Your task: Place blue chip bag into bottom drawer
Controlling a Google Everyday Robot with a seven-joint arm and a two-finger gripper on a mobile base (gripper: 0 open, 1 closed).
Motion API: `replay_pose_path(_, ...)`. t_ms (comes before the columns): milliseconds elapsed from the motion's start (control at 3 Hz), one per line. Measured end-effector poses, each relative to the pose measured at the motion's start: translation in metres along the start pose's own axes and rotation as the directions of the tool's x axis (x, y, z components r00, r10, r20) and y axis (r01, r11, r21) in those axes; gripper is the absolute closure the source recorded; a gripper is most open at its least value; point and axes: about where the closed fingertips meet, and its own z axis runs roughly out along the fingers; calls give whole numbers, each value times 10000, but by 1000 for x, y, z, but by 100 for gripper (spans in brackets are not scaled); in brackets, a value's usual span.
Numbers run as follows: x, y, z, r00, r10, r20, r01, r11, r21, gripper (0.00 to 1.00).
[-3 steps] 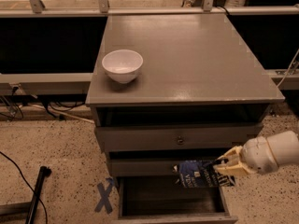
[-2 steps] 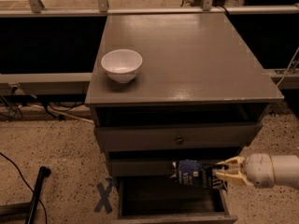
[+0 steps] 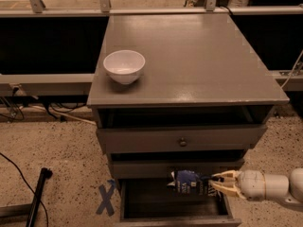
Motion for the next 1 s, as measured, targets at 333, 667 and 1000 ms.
replay_pose_path(333,4,0,3,10000,-35,39,35,10000,-35,100)
replay_pose_path(667,15,-3,9,10000,2,4,-2,10000,-42,100)
replay_pose_path(1000,86,-14,6,9997,-248,-14,249,9964,809,100)
